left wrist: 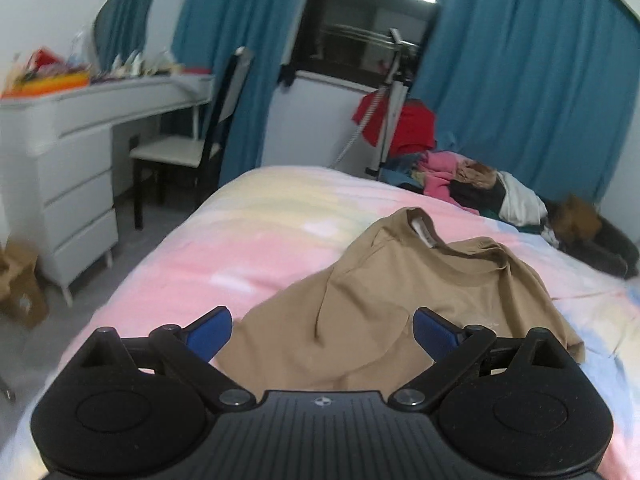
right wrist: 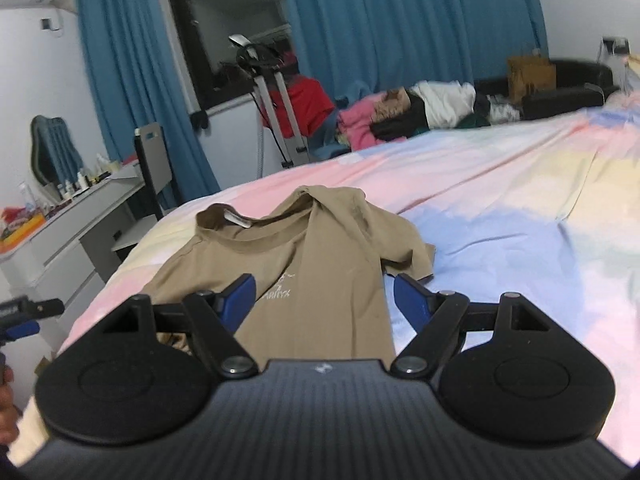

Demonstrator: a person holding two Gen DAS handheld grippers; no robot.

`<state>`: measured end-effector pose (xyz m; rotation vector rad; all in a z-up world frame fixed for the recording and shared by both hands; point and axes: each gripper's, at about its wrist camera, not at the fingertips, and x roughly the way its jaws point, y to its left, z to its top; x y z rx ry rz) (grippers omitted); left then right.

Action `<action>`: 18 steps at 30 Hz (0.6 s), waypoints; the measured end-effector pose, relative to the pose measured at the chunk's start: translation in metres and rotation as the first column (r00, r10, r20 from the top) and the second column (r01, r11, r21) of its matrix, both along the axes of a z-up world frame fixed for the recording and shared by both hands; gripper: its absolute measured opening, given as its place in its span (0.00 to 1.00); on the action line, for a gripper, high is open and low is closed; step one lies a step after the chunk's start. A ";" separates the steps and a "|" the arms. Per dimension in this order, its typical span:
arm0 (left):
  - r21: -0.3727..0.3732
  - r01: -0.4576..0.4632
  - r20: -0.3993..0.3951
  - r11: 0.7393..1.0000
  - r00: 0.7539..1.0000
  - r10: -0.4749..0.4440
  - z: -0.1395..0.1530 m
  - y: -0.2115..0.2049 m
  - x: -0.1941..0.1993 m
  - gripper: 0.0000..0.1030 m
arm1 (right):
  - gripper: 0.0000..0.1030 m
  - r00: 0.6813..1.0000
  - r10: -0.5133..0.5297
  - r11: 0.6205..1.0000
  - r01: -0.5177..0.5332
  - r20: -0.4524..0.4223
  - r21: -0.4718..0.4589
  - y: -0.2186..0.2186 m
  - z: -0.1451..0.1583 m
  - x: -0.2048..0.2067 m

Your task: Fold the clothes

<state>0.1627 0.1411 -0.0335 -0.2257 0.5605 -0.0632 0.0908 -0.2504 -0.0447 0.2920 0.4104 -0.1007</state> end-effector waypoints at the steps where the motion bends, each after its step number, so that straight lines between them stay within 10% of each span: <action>1: -0.011 -0.014 -0.009 1.000 1.000 0.014 -0.001 0.004 -0.003 0.96 | 0.75 1.000 0.002 1.000 -0.002 0.007 -0.002 0.002 0.000 -0.005; 9: -0.053 -0.128 -0.126 0.990 0.985 0.121 -0.044 0.027 0.031 0.92 | 0.75 0.999 -0.016 0.999 0.017 -0.028 0.048 -0.002 -0.017 0.017; 15: -0.114 -0.101 -0.135 0.988 0.987 0.086 -0.071 0.028 0.065 0.65 | 0.75 0.998 -0.022 0.998 0.025 -0.060 0.055 -0.008 -0.033 0.037; 18: -0.035 -0.093 -0.140 0.995 0.986 0.087 -0.073 0.022 0.076 0.08 | 0.75 0.997 -0.021 0.998 0.025 -0.068 0.059 -0.010 -0.039 0.049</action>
